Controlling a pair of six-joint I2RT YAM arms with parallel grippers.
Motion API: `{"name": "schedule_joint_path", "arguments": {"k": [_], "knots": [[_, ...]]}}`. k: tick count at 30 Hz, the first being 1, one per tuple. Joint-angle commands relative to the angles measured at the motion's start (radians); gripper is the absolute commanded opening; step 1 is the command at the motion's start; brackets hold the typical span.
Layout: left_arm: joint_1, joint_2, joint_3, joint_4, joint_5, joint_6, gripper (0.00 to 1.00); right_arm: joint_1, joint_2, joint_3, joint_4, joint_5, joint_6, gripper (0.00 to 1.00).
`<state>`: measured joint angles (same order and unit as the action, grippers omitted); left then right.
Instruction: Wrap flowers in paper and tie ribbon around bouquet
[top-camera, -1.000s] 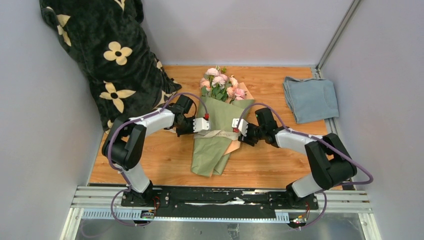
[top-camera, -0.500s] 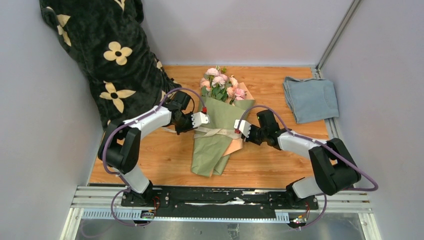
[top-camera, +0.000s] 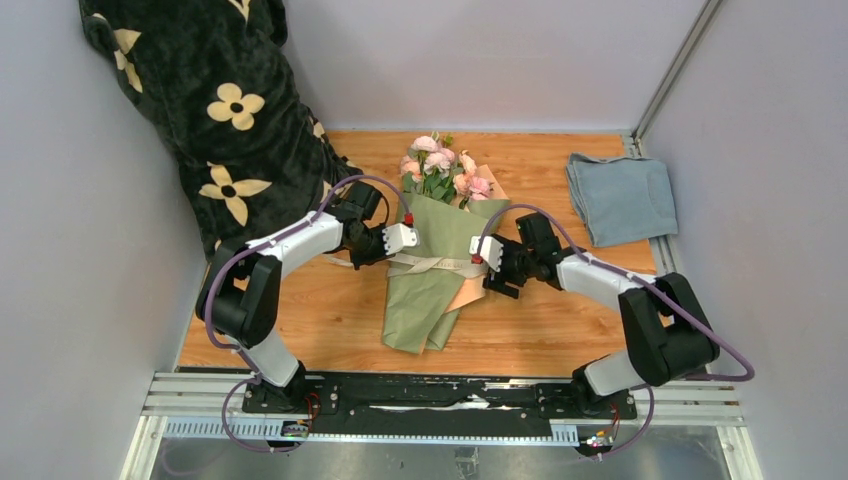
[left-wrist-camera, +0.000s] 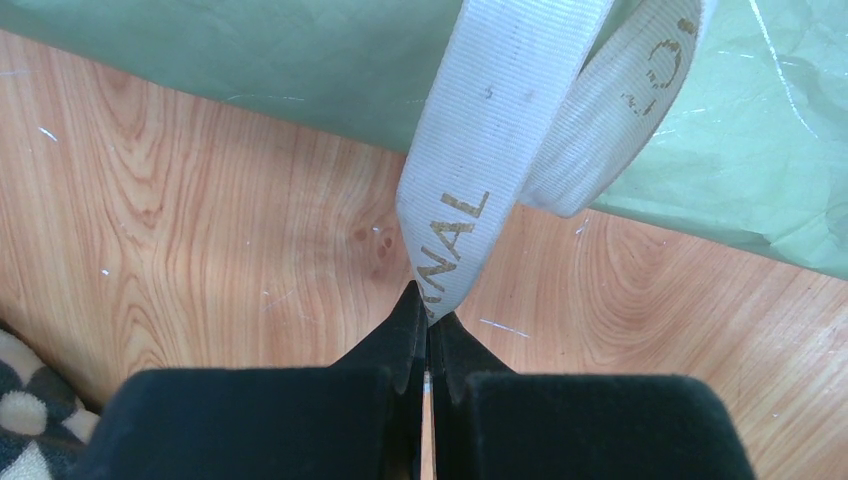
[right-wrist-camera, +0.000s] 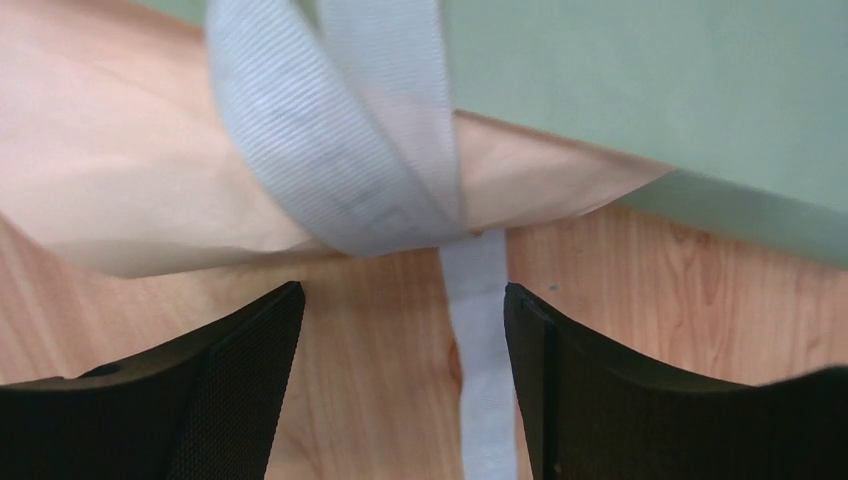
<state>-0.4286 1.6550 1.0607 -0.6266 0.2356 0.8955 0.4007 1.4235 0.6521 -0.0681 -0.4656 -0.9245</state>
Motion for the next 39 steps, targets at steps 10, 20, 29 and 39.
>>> {"name": "schedule_joint_path", "arguments": {"k": [10, 20, 29, 39], "knots": [[0.013, -0.010, 0.036, -0.004, 0.002, -0.020, 0.00, 0.017, 0.165, 0.169, -0.038, -0.124, -0.074, 0.76], [0.111, 0.045, 0.085, 0.000, -0.070, -0.030, 0.00, 0.142, 0.234, 0.292, 0.058, -0.149, 0.138, 0.68], [0.165, 0.053, 0.072, -0.001, -0.058, -0.016, 0.00, 0.173, 0.183, 0.200, 0.149, -0.155, 0.443, 0.39], [0.164, 0.052, 0.081, -0.007, -0.041, -0.025, 0.00, 0.161, 0.049, 0.024, 0.205, -0.151, 0.573, 0.21]]}}
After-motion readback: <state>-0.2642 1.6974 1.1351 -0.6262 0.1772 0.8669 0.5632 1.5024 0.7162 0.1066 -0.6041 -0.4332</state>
